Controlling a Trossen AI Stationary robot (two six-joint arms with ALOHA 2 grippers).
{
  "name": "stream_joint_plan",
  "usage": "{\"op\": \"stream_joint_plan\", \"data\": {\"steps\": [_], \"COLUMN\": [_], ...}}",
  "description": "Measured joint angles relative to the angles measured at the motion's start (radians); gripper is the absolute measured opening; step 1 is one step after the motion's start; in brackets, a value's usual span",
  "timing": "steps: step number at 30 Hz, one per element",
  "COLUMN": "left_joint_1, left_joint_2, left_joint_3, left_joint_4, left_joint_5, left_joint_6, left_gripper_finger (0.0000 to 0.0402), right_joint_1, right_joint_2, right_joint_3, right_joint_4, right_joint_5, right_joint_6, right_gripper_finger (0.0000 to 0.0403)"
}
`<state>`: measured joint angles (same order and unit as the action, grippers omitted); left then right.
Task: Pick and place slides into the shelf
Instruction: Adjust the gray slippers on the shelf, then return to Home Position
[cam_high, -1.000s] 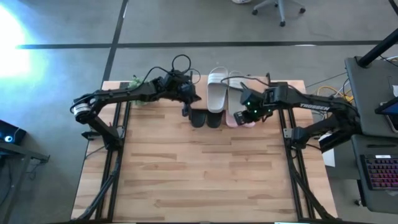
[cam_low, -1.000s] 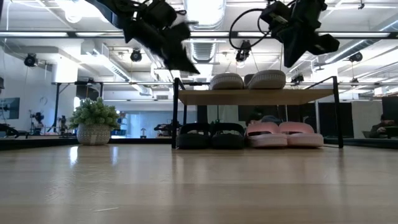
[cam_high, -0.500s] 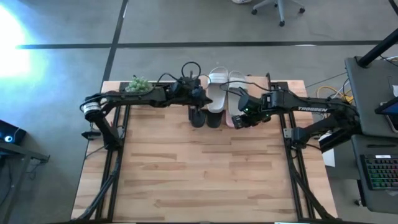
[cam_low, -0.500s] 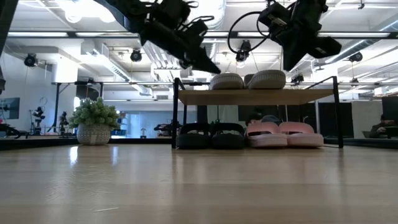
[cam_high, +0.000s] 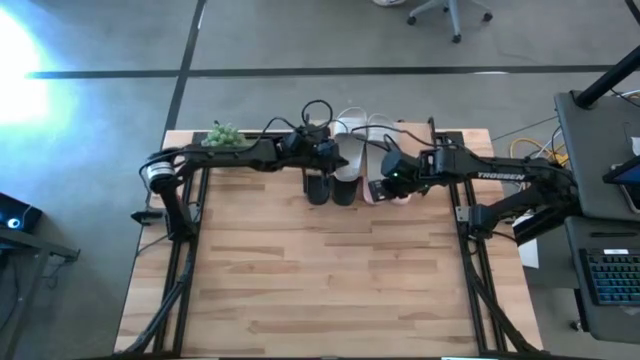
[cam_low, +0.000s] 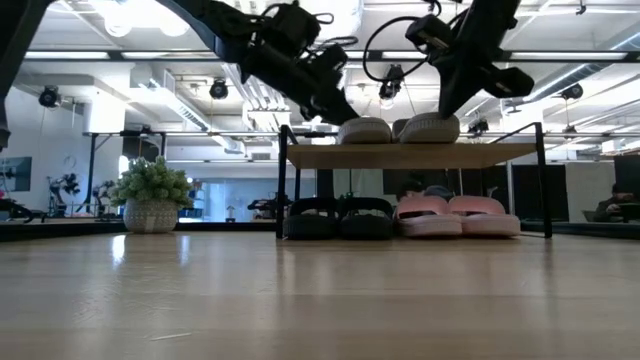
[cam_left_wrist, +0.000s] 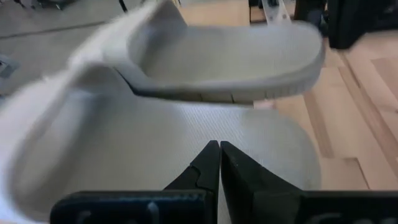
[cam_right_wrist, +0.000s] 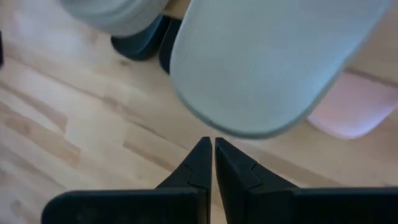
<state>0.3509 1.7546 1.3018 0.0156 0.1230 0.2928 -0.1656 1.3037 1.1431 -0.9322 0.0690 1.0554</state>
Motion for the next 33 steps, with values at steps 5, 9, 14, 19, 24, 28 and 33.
{"op": "stream_joint_plan", "data": {"steps": [5, 9, 14, 19, 24, 28, 33], "left_joint_1": [-0.004, -0.004, -0.004, -0.004, -0.004, -0.004, -0.006], "left_joint_2": [0.017, 0.025, 0.025, 0.025, 0.025, 0.025, 0.010], "left_joint_3": [0.004, 0.007, 0.007, 0.007, 0.007, 0.008, 0.021], "left_joint_4": [0.003, 0.002, 0.002, 0.003, 0.010, 0.024, 0.020], "left_joint_5": [0.003, 0.003, 0.004, 0.004, 0.004, 0.004, 0.004], "left_joint_6": [0.000, -0.001, -0.001, -0.001, -0.001, -0.001, -0.001], "left_gripper_finger": [0.0000, 0.0000, 0.0000, 0.0000, 0.0000, 0.0000, 0.0000], "right_joint_1": [-0.014, -0.030, -0.043, -0.047, -0.058, -0.058, -0.043], "right_joint_2": [0.000, 0.000, 0.000, 0.000, 0.000, 0.000, -0.003], "right_joint_3": [-0.001, -0.001, -0.001, -0.001, -0.001, -0.001, 0.011], "right_joint_4": [-0.001, -0.001, -0.001, 0.004, 0.046, 0.063, 0.026], "right_joint_5": [0.041, 0.072, 0.090, 0.091, 0.093, 0.092, 0.083], "right_joint_6": [-0.006, -0.017, -0.033, -0.036, -0.047, -0.053, -0.047], "right_gripper_finger": [0.0012, 0.0012, 0.0012, 0.0012, 0.0012, 0.0012, 0.0012]}}
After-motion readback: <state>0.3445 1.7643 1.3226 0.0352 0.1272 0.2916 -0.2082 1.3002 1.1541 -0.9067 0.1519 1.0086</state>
